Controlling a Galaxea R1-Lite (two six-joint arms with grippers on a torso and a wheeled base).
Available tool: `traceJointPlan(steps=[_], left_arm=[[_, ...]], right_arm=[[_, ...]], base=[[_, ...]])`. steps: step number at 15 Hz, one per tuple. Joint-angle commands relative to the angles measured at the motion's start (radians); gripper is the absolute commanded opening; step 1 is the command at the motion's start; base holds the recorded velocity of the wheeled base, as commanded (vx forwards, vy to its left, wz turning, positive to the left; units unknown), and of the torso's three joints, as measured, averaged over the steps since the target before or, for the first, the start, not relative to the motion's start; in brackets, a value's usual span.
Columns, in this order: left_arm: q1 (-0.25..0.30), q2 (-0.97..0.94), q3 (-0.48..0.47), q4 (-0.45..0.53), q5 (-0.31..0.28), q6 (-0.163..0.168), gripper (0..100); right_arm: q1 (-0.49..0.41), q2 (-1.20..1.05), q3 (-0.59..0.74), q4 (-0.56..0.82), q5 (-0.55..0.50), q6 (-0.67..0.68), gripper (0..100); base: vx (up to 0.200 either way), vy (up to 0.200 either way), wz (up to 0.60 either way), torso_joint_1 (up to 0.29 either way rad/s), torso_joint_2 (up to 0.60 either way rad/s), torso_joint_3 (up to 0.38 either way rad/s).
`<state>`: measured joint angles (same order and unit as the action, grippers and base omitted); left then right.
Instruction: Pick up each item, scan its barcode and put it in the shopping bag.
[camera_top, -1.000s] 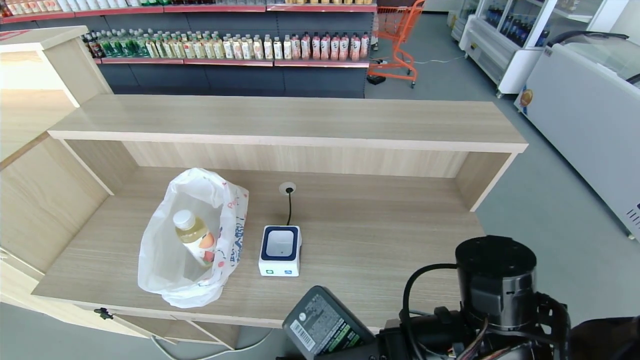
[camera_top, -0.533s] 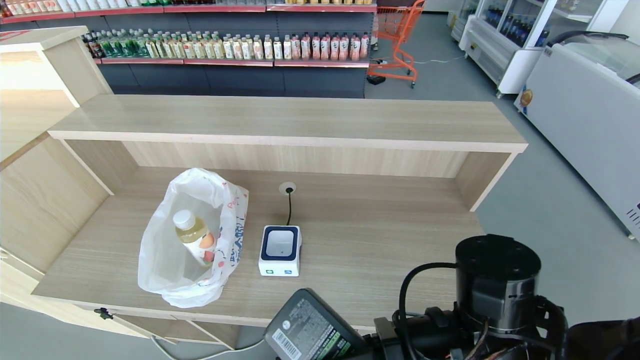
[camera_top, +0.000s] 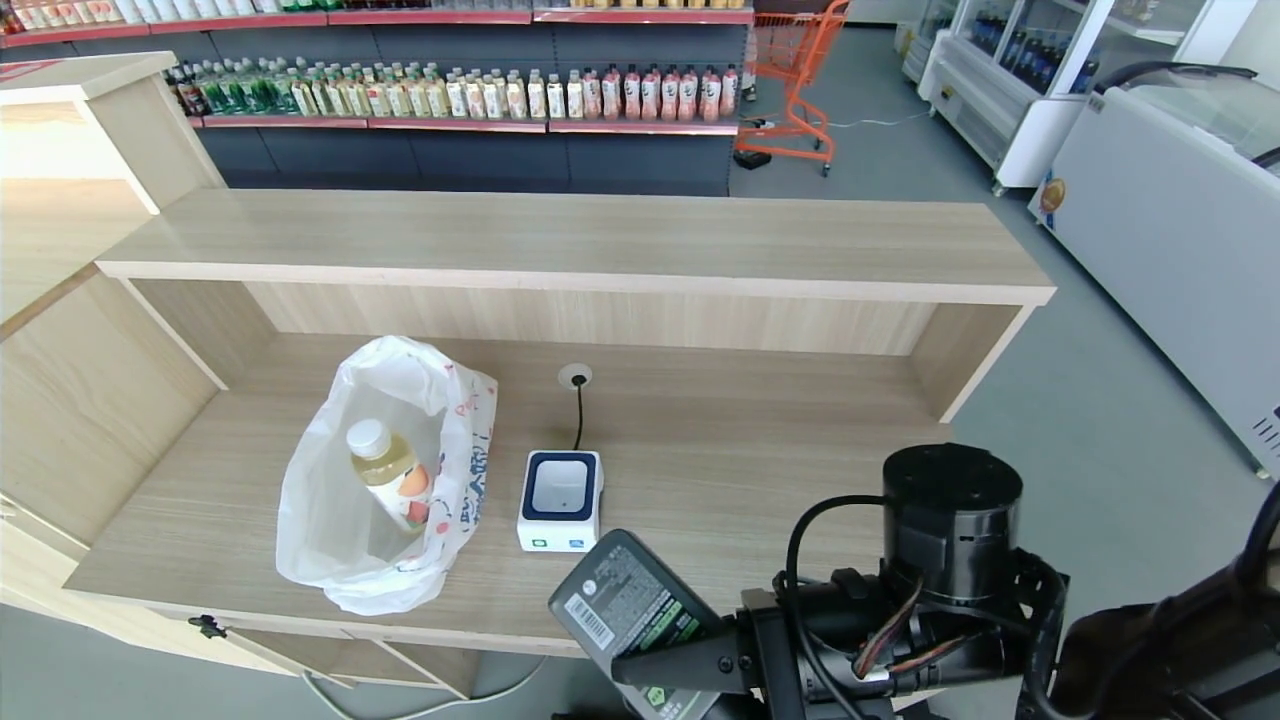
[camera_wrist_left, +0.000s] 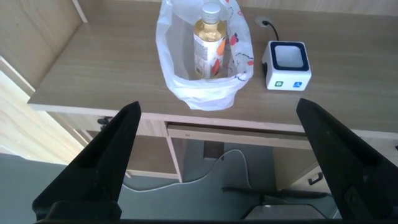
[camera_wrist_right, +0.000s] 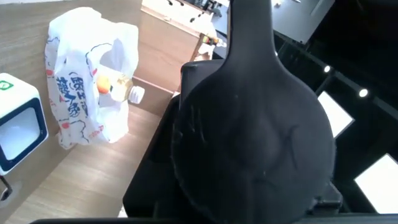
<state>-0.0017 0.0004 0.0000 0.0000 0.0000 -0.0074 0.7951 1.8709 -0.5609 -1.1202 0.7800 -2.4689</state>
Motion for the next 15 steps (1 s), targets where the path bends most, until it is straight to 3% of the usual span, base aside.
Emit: traceJointPlan(steps=[1,15], left_arm=[[0.0,0.0,0.0,0.0,0.0,0.0,100],[0.0,0.0,0.0,0.0,0.0,0.0,100]], right_arm=[[-0.002,0.071,0.004,-0.092,-0.001,0.016,0],[-0.005,0.087,0.025,-0.11,0.002,0.05,0]], base=[[0.0,0.0,0.0,0.0,0.0,0.0],[0.0,0.0,0.0,0.0,0.0,0.0]])
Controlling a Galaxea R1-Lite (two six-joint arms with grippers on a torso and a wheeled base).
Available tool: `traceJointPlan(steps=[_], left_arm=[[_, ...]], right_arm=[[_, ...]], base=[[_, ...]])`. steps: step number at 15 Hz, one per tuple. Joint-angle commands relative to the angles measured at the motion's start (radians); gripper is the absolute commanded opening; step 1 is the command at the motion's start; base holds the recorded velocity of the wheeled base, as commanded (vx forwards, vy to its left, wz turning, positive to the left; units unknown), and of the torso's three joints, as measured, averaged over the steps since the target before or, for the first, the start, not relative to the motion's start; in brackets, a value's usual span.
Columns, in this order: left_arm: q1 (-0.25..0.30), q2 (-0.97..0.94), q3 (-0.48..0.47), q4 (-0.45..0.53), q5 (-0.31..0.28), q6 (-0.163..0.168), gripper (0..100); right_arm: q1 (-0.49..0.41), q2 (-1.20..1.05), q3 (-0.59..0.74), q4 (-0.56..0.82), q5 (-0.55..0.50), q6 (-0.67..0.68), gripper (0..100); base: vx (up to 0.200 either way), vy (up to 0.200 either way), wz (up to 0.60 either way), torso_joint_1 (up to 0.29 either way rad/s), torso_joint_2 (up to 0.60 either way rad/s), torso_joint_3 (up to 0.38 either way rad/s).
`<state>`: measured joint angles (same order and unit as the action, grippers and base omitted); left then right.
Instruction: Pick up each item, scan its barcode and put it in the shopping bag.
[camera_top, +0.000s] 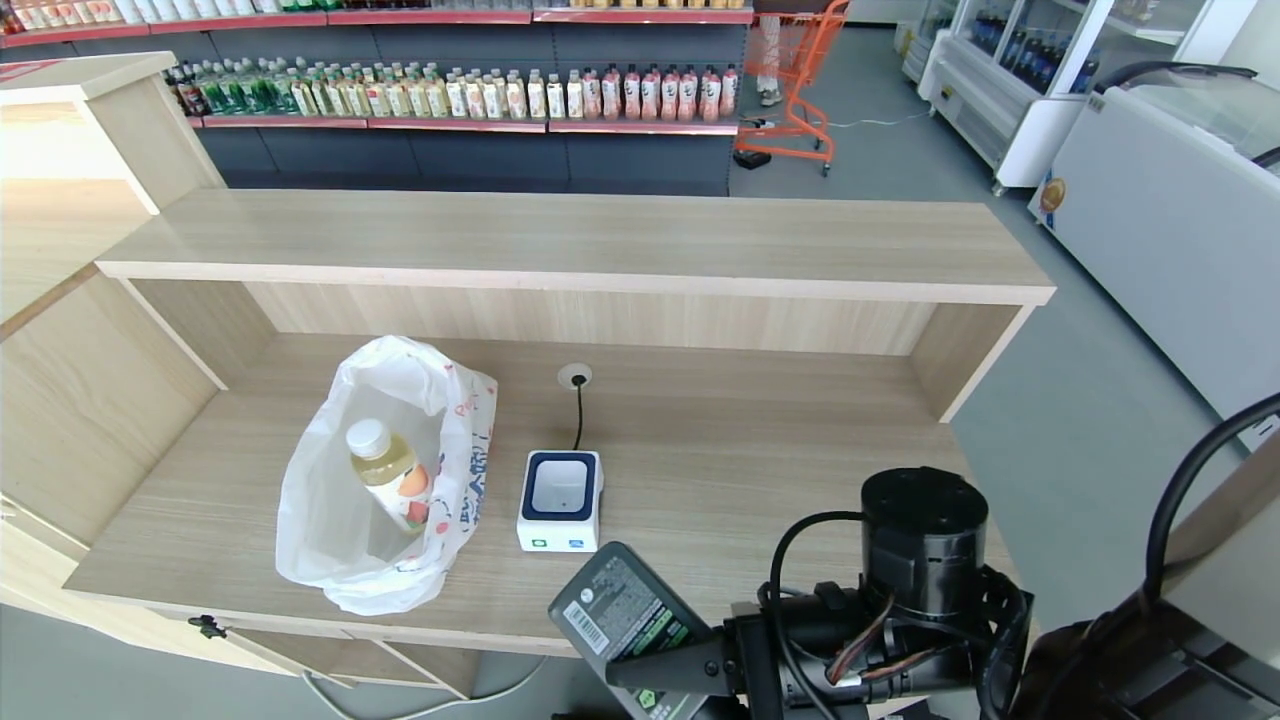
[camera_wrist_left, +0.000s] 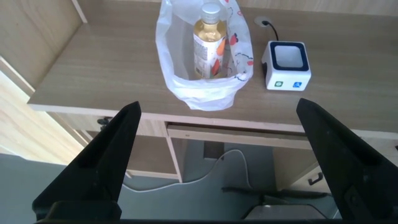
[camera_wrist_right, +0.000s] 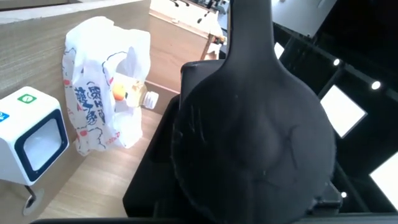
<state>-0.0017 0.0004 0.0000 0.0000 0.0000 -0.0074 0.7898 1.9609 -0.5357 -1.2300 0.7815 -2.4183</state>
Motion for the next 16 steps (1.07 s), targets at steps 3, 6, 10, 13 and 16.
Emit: traceJointPlan(steps=[3,6,10,13,16], left_arm=[[0.0,0.0,0.0,0.0,0.0,0.0,100],[0.0,0.0,0.0,0.0,0.0,0.0,100],[0.0,0.0,0.0,0.0,0.0,0.0,100],[0.0,0.0,0.0,0.0,0.0,0.0,100],[0.0,0.0,0.0,0.0,0.0,0.0,100]], right_arm=[[0.0,-0.008,0.0,0.006,-0.002,0.008,0],[0.0,-0.011,0.0,0.009,0.002,0.021,0],[-0.001,-0.03,0.002,0.012,0.002,0.03,0],[0.003,-0.142,0.025,0.041,-0.01,0.206,0],[-0.001,-0.392,0.039,0.08,-0.401,0.708,0]], base=[[0.0,0.0,0.0,0.0,0.0,0.0],[0.0,0.0,0.0,0.0,0.0,0.0],[0.0,0.0,0.0,0.0,0.0,0.0],[0.0,0.0,0.0,0.0,0.0,0.0],[0.0,0.0,0.0,0.0,0.0,0.0]])
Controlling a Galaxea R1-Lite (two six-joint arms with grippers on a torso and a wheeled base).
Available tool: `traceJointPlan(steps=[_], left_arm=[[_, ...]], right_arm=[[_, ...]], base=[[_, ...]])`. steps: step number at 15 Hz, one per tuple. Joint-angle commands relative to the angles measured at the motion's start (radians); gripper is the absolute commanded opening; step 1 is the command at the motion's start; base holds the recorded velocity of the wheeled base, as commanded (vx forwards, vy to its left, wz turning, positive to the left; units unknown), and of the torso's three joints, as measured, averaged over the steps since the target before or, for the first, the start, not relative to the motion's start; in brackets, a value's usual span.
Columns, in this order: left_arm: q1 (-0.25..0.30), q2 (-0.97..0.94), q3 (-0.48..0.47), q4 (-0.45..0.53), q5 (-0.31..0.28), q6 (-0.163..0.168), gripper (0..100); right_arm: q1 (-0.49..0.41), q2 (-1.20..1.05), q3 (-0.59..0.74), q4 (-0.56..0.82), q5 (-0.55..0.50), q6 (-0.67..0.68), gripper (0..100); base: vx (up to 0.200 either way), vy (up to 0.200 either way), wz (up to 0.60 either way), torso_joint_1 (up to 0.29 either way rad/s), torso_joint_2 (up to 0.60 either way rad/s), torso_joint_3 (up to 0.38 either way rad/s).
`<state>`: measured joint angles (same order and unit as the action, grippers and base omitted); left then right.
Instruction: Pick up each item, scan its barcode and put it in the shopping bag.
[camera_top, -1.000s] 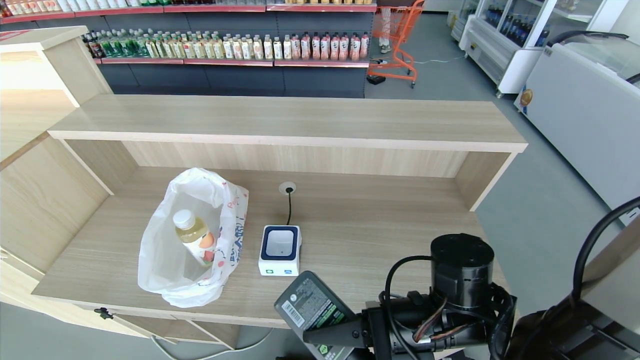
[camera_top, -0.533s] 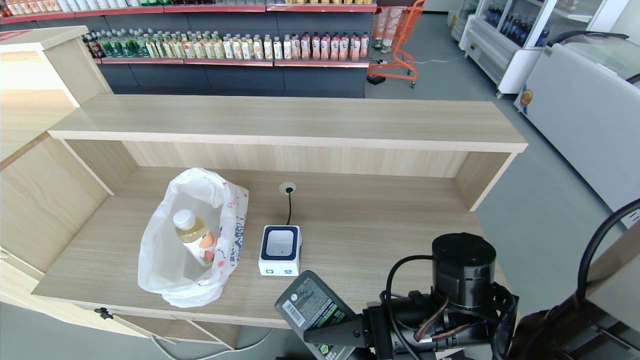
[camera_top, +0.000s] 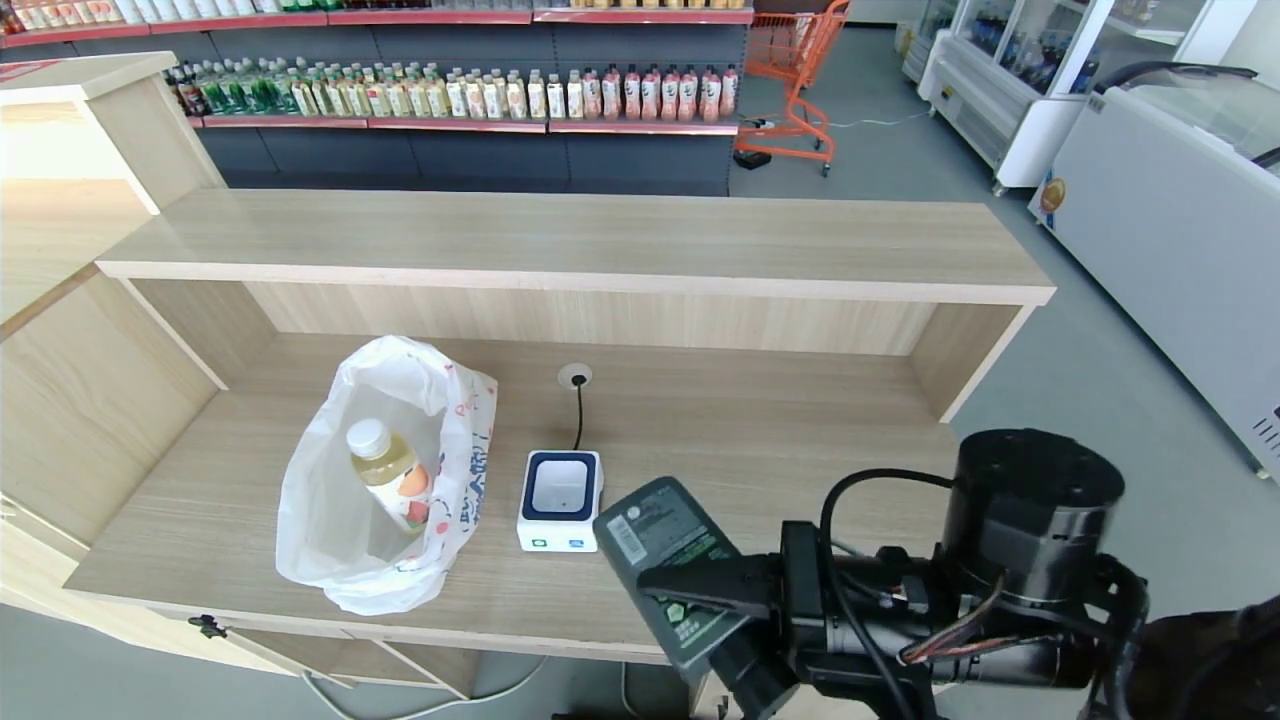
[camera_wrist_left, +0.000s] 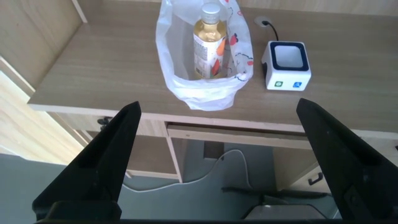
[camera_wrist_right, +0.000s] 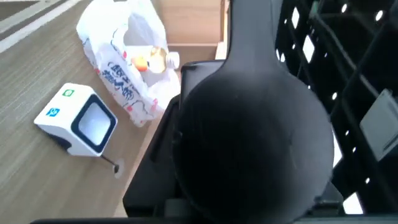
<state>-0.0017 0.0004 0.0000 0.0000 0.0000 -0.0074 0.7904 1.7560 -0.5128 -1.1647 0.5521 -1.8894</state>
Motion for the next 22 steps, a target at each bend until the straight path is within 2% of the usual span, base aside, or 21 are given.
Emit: traceJointPlan(steps=[1,2,3,4,5,6,7,8,9,10,12,13,14,16,22], left_arm=[[0.0,0.0,0.0,-0.002,0.0,0.0,100],[0.0,0.0,0.0,0.0,0.0,0.0,100],[0.002,0.0,0.0,0.0,0.0,0.0,100],[0.0,0.0,0.0,0.0,0.0,0.0,100],[0.0,0.0,0.0,0.0,0.0,0.0,100],[0.0,0.0,0.0,0.0,0.0,0.0,100],[0.0,0.0,0.0,0.0,0.0,0.0,100],[0.0,0.0,0.0,0.0,0.0,0.0,100],[0.0,0.0,0.0,0.0,0.0,0.0,100],[0.0,0.0,0.0,-0.002,0.0,0.0,100],[0.0,0.0,0.0,0.0,0.0,0.0,100],[0.0,0.0,0.0,0.0,0.0,0.0,100],[0.0,0.0,0.0,0.0,0.0,0.0,100],[0.0,0.0,0.0,0.0,0.0,0.0,100],[0.0,0.0,0.0,0.0,0.0,0.0,100]], right_arm=[[0.004,-0.236,0.043,0.003,-0.353,0.346,0],[-0.002,-0.282,0.056,-0.02,-0.512,0.437,0],[-0.007,-0.299,0.062,-0.046,-0.54,0.457,0],[-0.011,-0.323,0.106,-0.039,-0.531,0.553,0],[-0.01,-0.339,0.143,-0.032,-0.503,0.593,0],[-0.022,-0.382,0.148,0.04,-0.48,0.612,0],[-0.059,-0.437,0.134,0.184,-0.465,0.688,0],[-0.077,-0.506,0.08,0.369,-0.478,0.874,0],[-0.092,-0.532,0.045,0.47,-0.494,1.001,0],[-0.18,-0.555,-0.089,0.677,-0.521,1.418,0],[-0.218,-0.503,-0.277,0.821,-0.517,2.044,0],[-0.229,-0.451,-0.377,0.881,-0.506,2.411,0],[-0.257,-0.397,-0.448,0.97,-0.495,2.613,0],[-0.27,-0.308,-0.484,1.005,-0.469,2.807,0],[-0.264,-0.197,-0.487,0.979,-0.468,2.836,0]], base=[[0.0,0.0,0.0,0.0,0.0,0.0],[0.0,0.0,0.0,0.0,0.0,0.0],[0.0,0.0,0.0,0.0,0.0,0.0],[0.0,0.0,0.0,0.0,0.0,0.0],[0.0,0.0,0.0,0.0,0.0,0.0],[0.0,0.0,0.0,0.0,0.0,0.0],[0.0,0.0,0.0,0.0,0.0,0.0],[0.0,0.0,0.0,0.0,0.0,0.0],[0.0,0.0,0.0,0.0,0.0,0.0],[0.0,0.0,0.0,0.0,0.0,0.0],[0.0,0.0,0.0,0.0,0.0,0.0],[0.0,0.0,0.0,0.0,0.0,0.0],[0.0,0.0,0.0,0.0,0.0,0.0],[0.0,0.0,0.0,0.0,0.0,0.0],[0.0,0.0,0.0,0.0,0.0,0.0]])
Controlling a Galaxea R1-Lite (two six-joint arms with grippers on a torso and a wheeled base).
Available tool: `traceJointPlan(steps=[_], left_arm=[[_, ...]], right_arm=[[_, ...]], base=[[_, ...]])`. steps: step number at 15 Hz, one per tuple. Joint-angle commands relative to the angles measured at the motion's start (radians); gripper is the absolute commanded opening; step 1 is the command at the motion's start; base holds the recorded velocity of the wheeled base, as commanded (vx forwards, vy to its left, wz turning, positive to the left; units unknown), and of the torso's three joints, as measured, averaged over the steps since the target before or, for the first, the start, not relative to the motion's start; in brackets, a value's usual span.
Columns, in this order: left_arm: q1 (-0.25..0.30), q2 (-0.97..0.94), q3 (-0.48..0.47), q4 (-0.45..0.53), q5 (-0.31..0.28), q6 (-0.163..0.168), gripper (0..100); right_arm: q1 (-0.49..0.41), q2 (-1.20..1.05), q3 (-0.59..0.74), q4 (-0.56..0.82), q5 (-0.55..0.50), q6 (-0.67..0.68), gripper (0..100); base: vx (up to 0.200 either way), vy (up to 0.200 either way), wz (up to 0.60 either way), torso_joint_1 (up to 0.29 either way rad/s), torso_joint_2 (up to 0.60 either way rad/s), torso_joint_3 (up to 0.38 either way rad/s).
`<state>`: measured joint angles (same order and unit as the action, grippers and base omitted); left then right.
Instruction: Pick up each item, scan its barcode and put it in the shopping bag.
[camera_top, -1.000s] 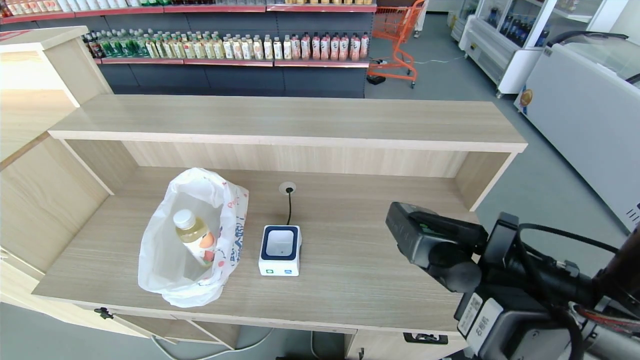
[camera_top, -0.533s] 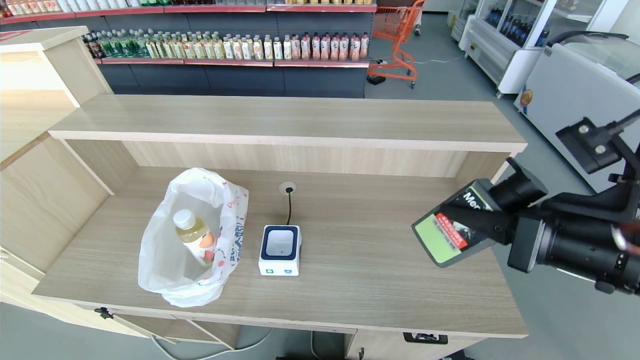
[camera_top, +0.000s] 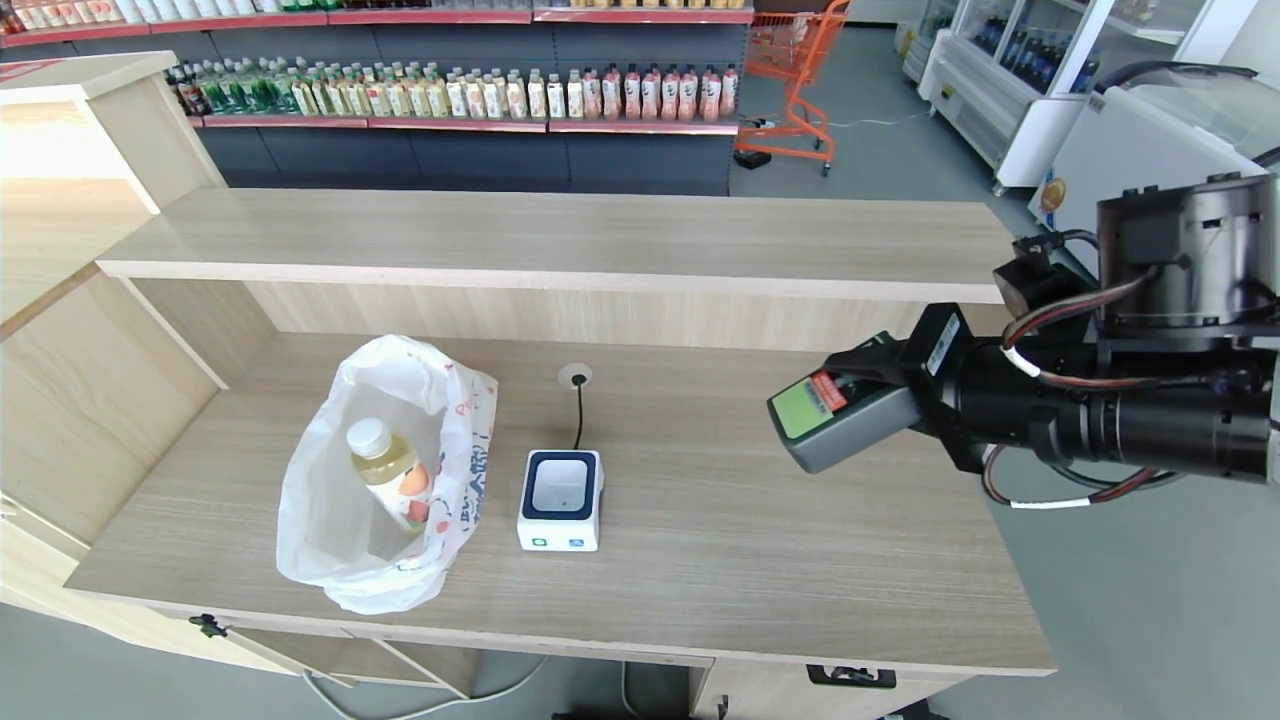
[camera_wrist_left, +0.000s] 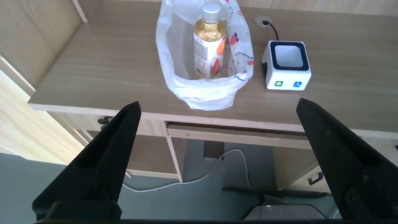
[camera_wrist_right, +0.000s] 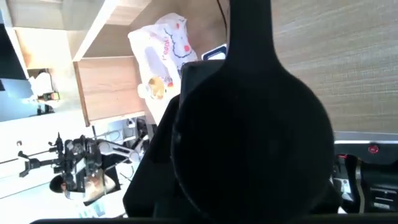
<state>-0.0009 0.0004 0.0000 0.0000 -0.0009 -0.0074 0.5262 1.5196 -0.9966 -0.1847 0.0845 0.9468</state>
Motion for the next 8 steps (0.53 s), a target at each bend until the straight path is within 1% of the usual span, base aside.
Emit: traceJointPlan(steps=[1,8], left_arm=[[-0.001,0.0,0.0,0.0,-0.001,0.001,100],[-0.001,0.0,0.0,0.0,0.001,0.0,100]], right_arm=[[0.002,0.039,0.0,-0.001,0.0,0.0,0],[0.0,0.024,0.009,0.002,-0.008,-0.005,0]], base=[[0.0,0.0,0.0,0.0,0.0,0.0],[0.0,0.2,0.0,0.003,0.0,-0.001]])
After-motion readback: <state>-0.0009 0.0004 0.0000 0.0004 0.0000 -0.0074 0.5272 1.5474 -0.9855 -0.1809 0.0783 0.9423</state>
